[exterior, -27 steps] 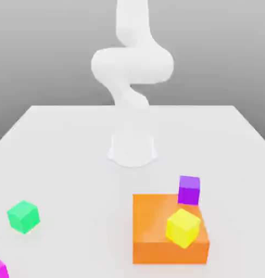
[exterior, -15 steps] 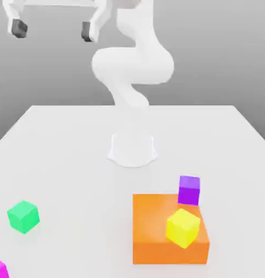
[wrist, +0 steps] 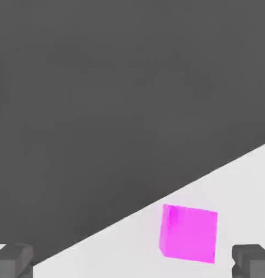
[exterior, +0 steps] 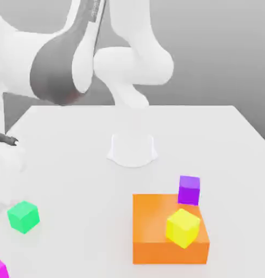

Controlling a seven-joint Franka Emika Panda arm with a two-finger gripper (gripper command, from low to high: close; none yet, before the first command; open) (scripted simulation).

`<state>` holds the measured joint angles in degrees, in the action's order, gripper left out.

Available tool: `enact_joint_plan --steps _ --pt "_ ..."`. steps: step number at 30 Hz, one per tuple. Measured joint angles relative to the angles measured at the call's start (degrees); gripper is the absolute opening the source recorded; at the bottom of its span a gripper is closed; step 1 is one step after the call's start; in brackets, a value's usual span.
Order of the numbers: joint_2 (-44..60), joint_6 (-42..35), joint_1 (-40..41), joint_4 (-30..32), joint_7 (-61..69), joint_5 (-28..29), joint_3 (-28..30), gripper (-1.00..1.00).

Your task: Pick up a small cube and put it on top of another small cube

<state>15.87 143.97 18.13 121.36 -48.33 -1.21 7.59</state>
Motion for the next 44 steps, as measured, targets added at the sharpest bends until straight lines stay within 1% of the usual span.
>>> enact_joint_plan --steps 5,8,9,15,17,20,25,30,34,35,37,40,41,44 --pt "10.4 2.3 3.9 -1.8 2.3 -4.3 -0.3 0.0" --pt "16.6 6.5 5.2 -3.1 3.2 -5.6 -1.3 0.0" --pt "18.3 7.8 5.5 -3.5 3.4 -5.9 -1.6 -1.0" --pt "19.2 8.5 5.6 -3.7 3.6 -6.2 -1.7 -1.0" --pt "17.3 6.9 5.3 -3.3 3.4 -5.9 -1.4 -1.0" --pt "11.7 2.8 4.3 -1.9 2.5 -5.0 -0.7 -1.0" --pt "1.3 -0.3 -3.8 4.8 -5.6 -4.3 -4.2 -1.0" --pt "-8.7 -2.8 -11.1 12.0 -15.2 -2.7 -9.8 -1.0" --pt "-17.0 -5.0 -21.9 18.3 -24.1 -1.4 -14.2 -1.0" --pt "-18.9 -5.5 -23.2 19.8 -26.2 -1.0 -14.8 -1.0" --pt "-19.6 -4.3 -23.8 22.0 -29.1 0.0 -15.3 -1.0" --pt "-15.4 1.6 -23.8 23.6 -30.8 1.4 -15.4 -1.0" --pt "-14.0 3.3 -23.8 24.0 -31.0 1.7 -15.4 1.0" --pt "-14.0 3.3 -23.8 24.0 -31.0 1.7 -15.4 1.0"
